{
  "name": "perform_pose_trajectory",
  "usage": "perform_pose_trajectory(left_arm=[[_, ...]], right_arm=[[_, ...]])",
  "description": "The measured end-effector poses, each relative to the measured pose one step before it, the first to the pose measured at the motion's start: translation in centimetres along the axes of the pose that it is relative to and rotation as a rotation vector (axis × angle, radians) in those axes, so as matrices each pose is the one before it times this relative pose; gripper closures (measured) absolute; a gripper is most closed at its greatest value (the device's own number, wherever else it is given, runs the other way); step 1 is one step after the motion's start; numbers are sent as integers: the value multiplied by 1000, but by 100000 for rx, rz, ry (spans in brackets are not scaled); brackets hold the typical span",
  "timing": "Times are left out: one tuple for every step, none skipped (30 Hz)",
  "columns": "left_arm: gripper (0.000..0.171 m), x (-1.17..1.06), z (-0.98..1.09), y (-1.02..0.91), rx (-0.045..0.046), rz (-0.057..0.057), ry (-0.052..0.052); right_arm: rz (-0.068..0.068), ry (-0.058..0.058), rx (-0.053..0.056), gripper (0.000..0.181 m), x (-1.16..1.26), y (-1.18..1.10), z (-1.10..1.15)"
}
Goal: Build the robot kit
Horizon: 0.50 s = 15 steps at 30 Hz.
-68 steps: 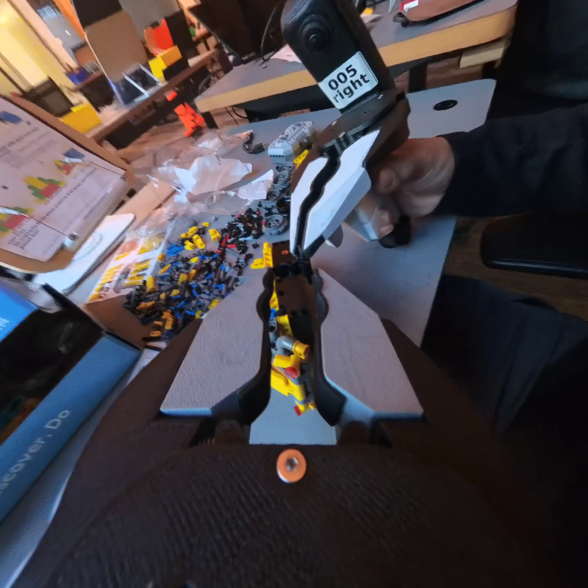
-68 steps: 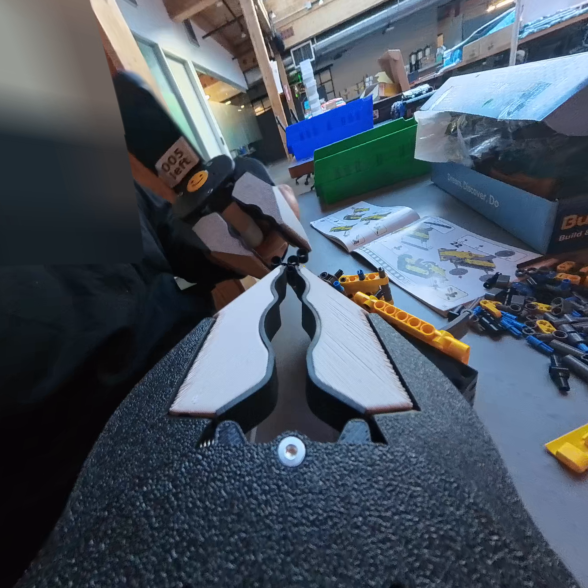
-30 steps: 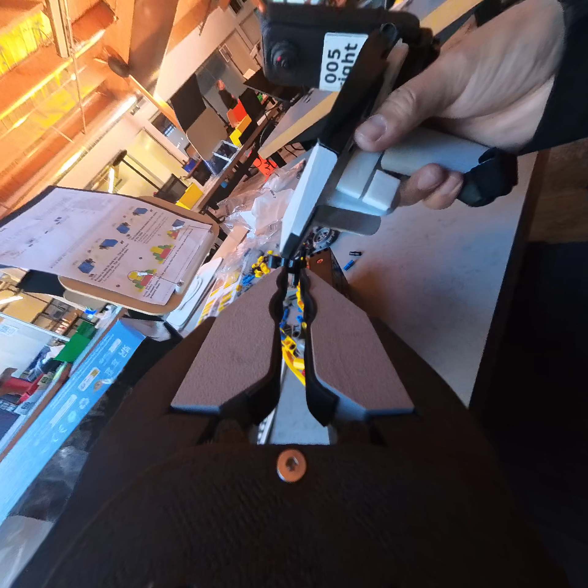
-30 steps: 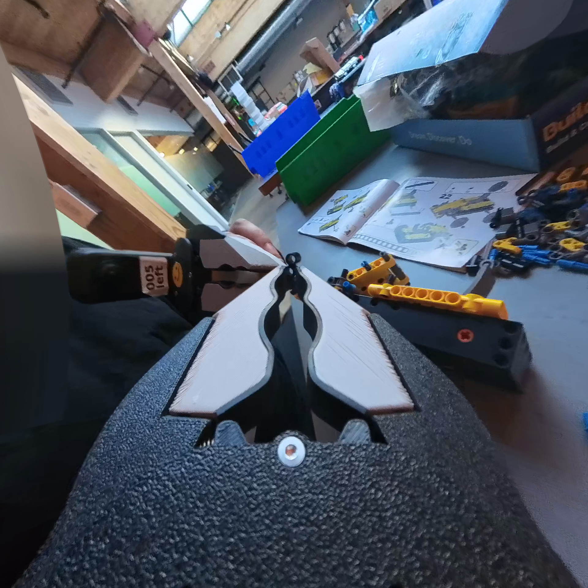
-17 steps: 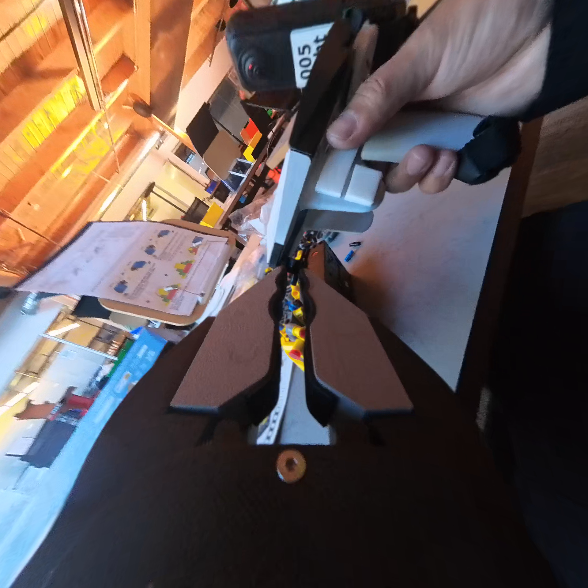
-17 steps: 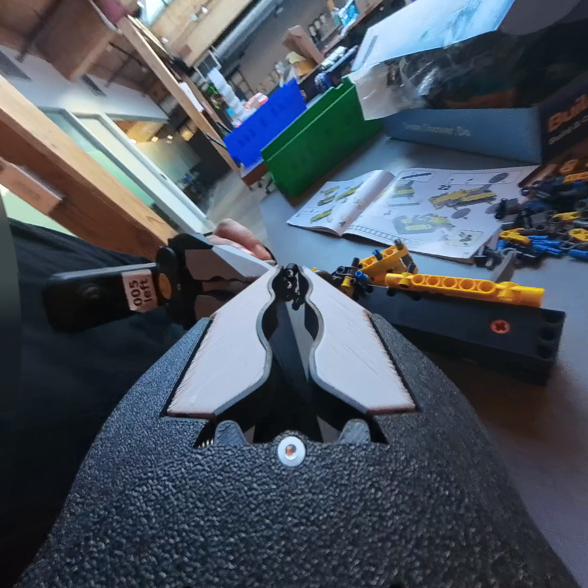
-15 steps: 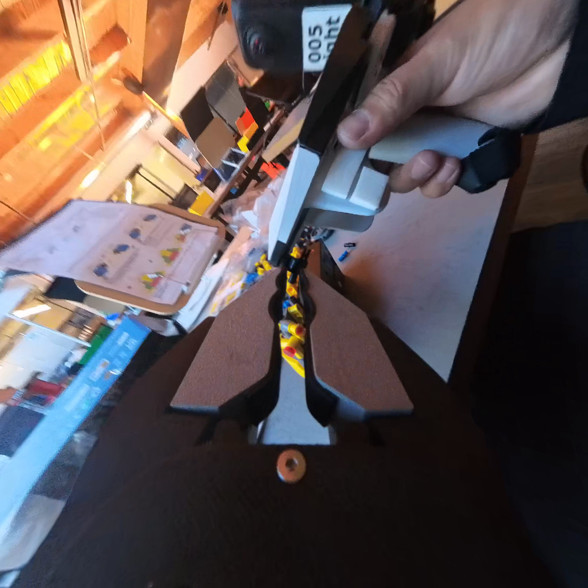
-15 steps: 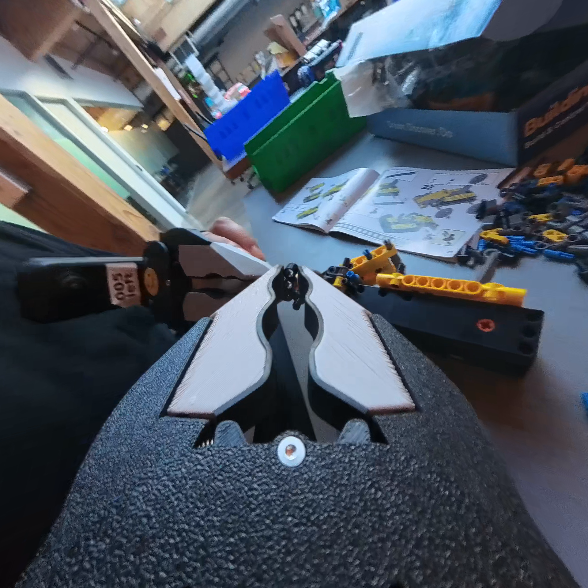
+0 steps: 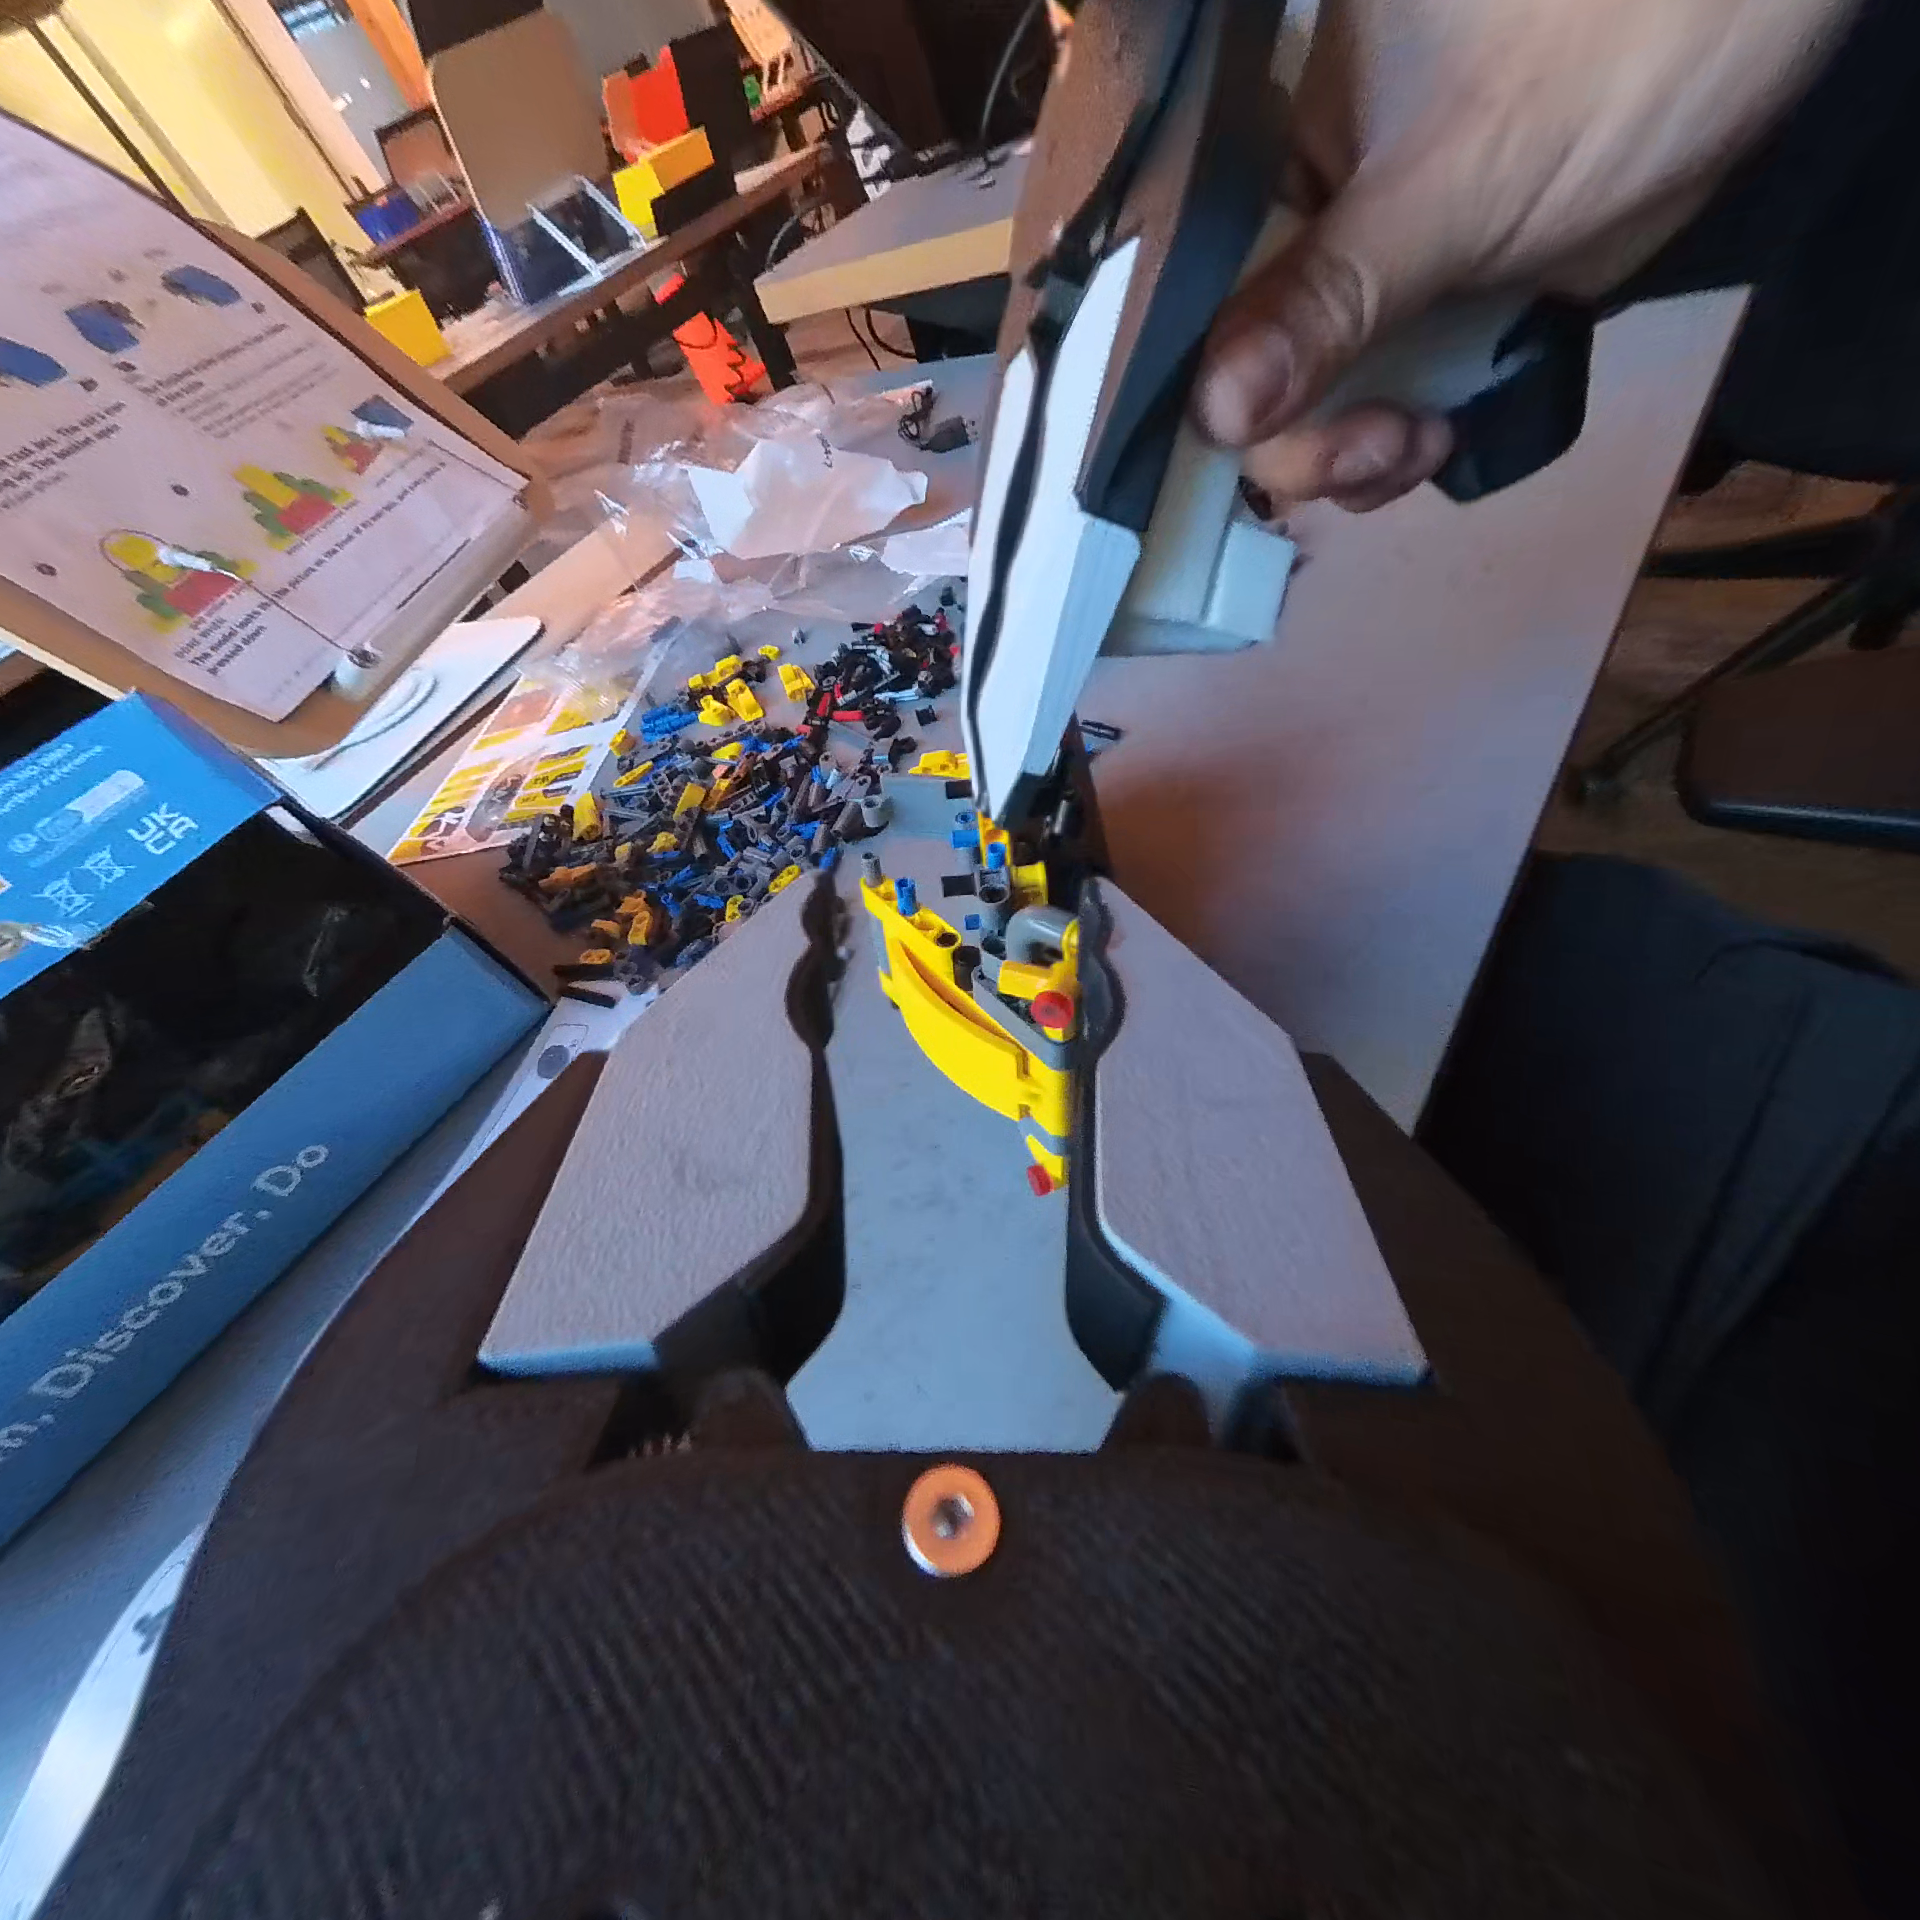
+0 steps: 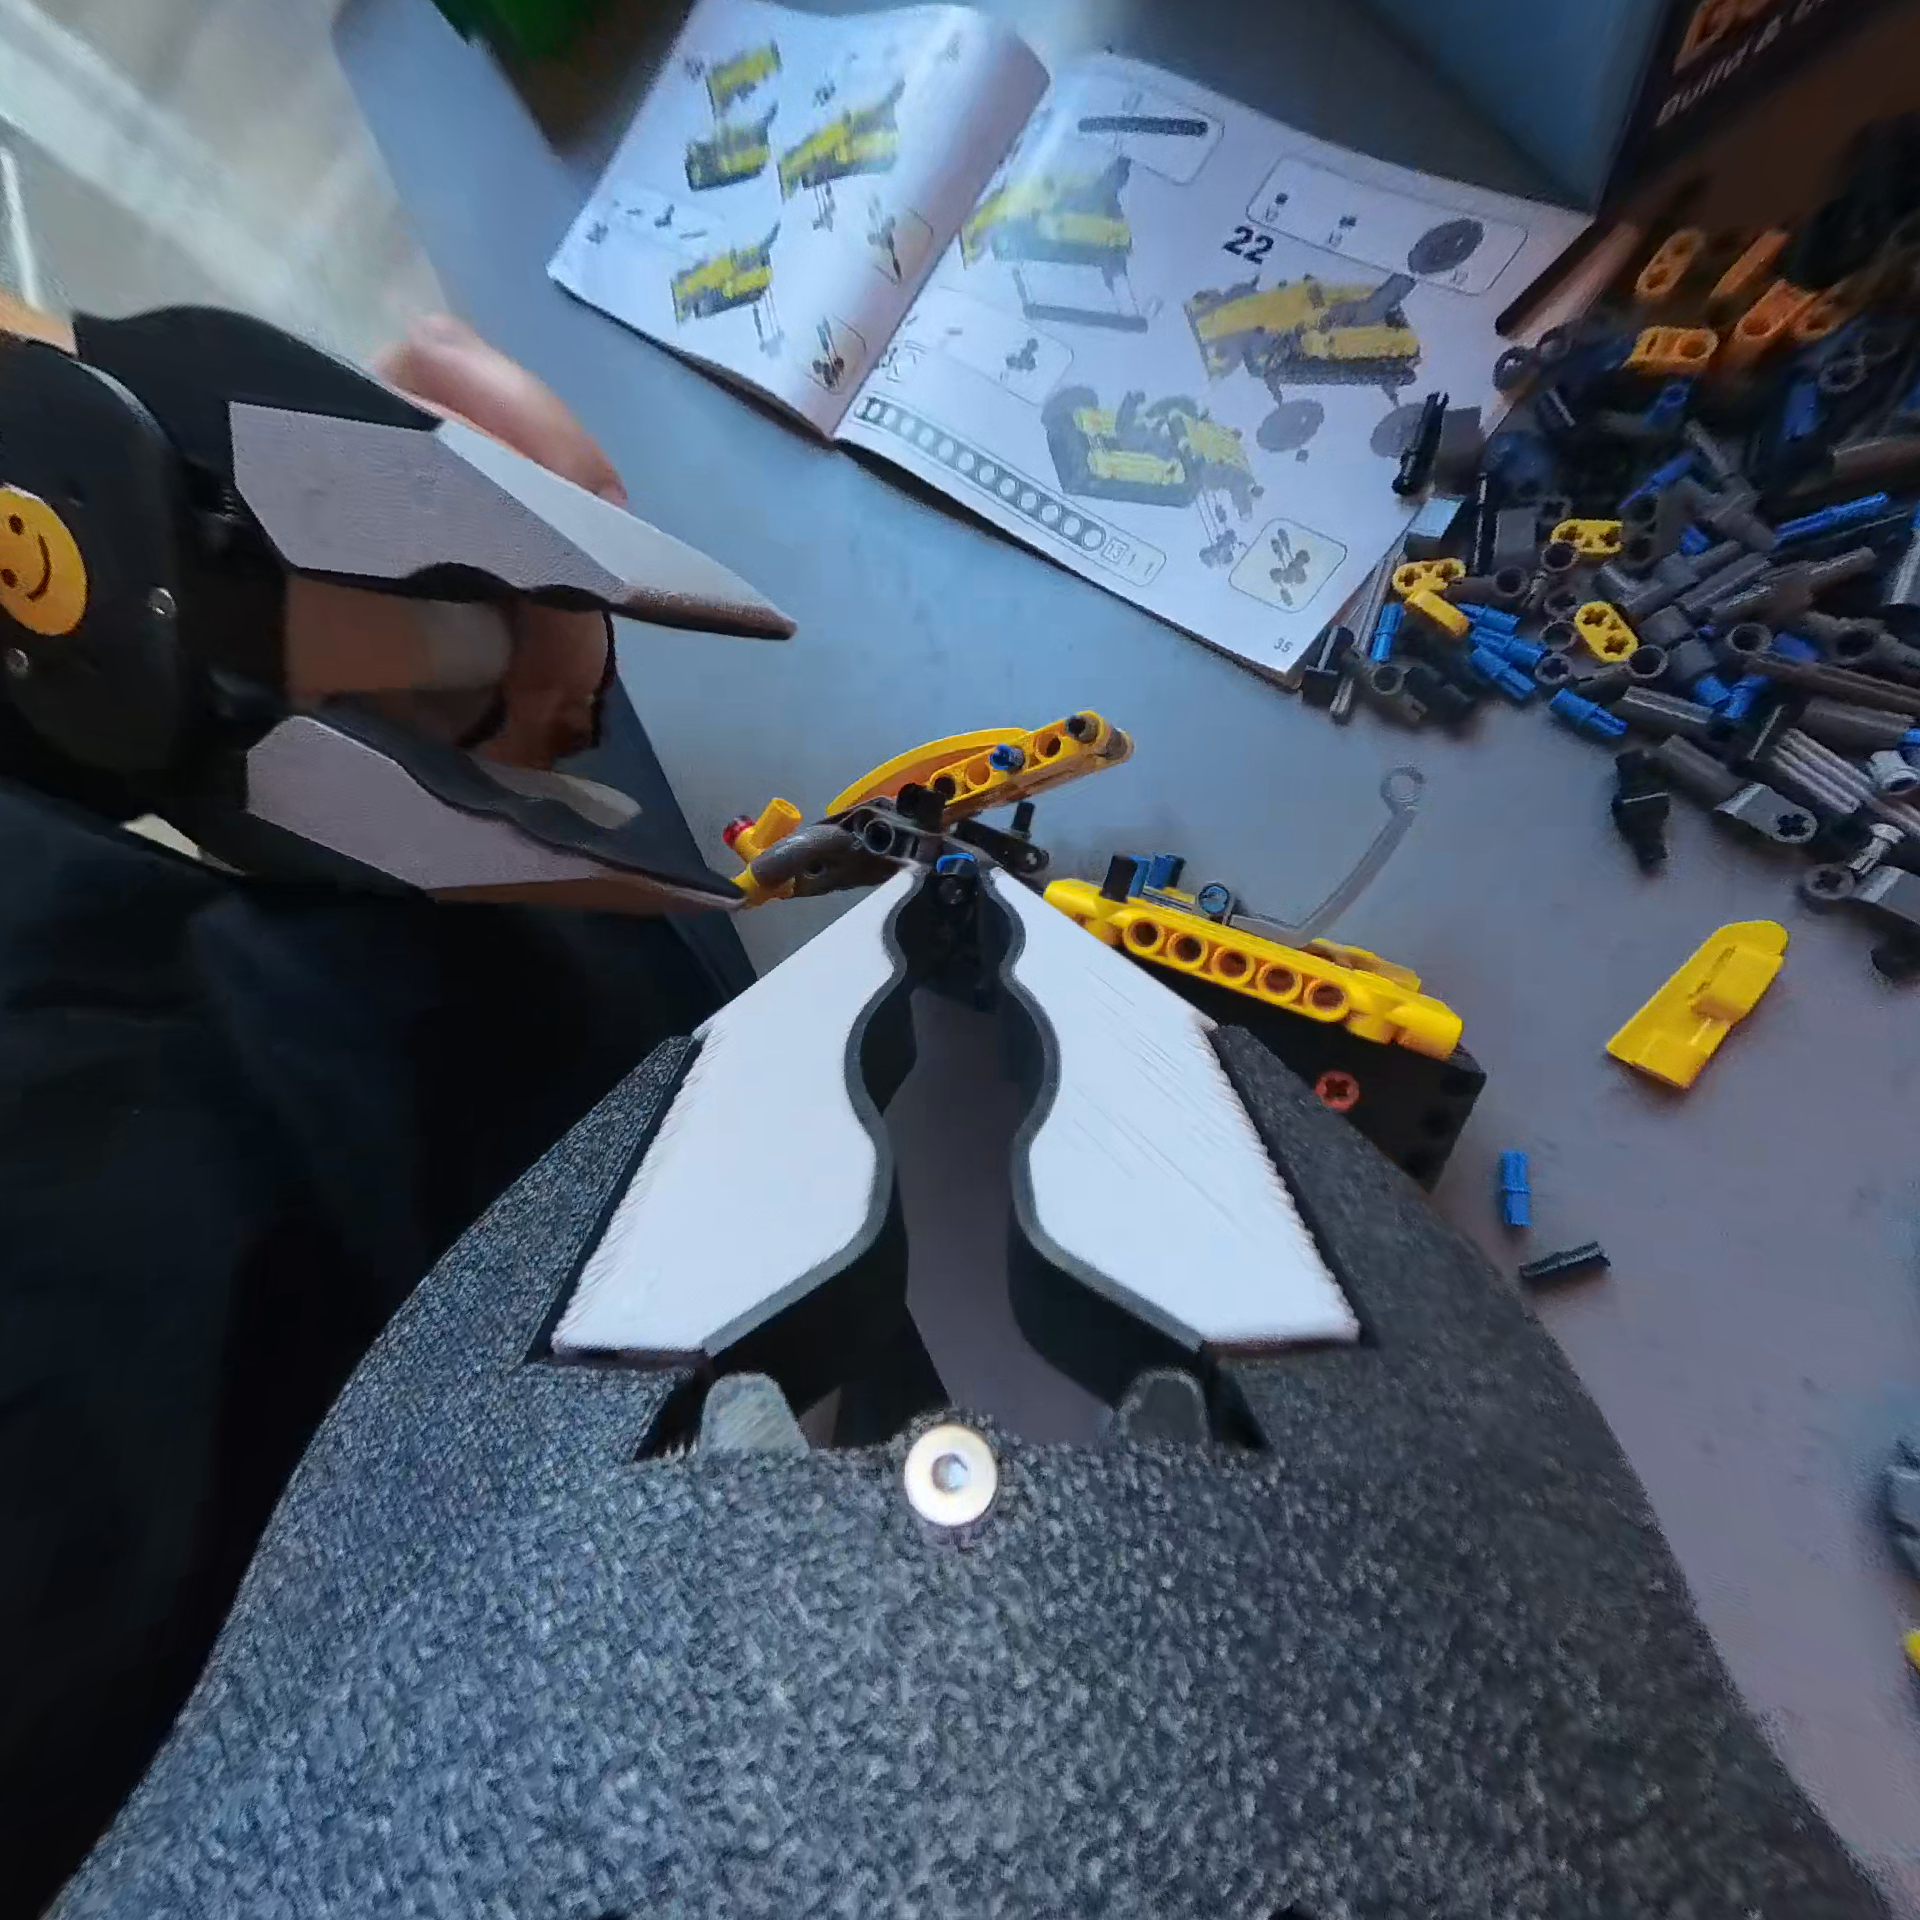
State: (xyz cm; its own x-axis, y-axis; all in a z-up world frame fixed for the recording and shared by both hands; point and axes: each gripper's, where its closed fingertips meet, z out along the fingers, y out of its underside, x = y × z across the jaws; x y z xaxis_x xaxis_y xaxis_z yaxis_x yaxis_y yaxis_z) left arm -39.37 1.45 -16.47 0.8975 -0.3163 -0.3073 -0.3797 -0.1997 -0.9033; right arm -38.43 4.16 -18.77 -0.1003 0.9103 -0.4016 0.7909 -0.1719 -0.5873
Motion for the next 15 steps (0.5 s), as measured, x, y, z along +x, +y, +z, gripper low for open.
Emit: perform_pose_trajectory(left_arm=[[126,38,217,105,-123,-152,1054],[123,155,283,119,-252,-1389,2078],[121,237,289,79,-429,-2625,2788],[121,279,190,-102,402,-2543,3028],[123,216,38,-240,1303,-1878,2465],[126,108,-96,-317,1632,-1183,1842],[129,-62,-162,-318,1315,61,703],[131,-306,-128,-294,861,1648,-1198],[133,-340,-93,-281,575,2587,-1855],[135,-175,-51,-290,650,2630,-1156],[135,112,17,-192,285,1866,273],[135,314,63,-51,-359,740,1271],[136,392,67,11,-216,29,1632],[140,346,54,29,253,-217,1292],[144,202,55,28,453,-245,545]], right_arm=[[-399,815,-2483,174,-9,134,83],[-362,602,-1946,174,-26,104,81],[43,-705,-1049,174,-186,-11,49],[573,-2288,-216,174,-371,-107,-20],[1081,-2183,605,174,-249,-190,-124],[1006,-1641,1224,173,-88,-215,-237],[1312,-2801,1866,173,-161,-251,-311],[2333,-4431,2434,174,-282,-286,-330],[2909,-5741,2847,174,-386,-311,-350],[2683,-6302,2736,173,-434,-274,-341],[2441,-4738,2176,173,-192,-169,-317],[1789,-2942,1671,173,43,-67,-252],[1264,-2272,1167,173,48,35,-186],[1687,-1302,777,173,109,86,-96],[1294,-400,440,173,144,119,-9]])
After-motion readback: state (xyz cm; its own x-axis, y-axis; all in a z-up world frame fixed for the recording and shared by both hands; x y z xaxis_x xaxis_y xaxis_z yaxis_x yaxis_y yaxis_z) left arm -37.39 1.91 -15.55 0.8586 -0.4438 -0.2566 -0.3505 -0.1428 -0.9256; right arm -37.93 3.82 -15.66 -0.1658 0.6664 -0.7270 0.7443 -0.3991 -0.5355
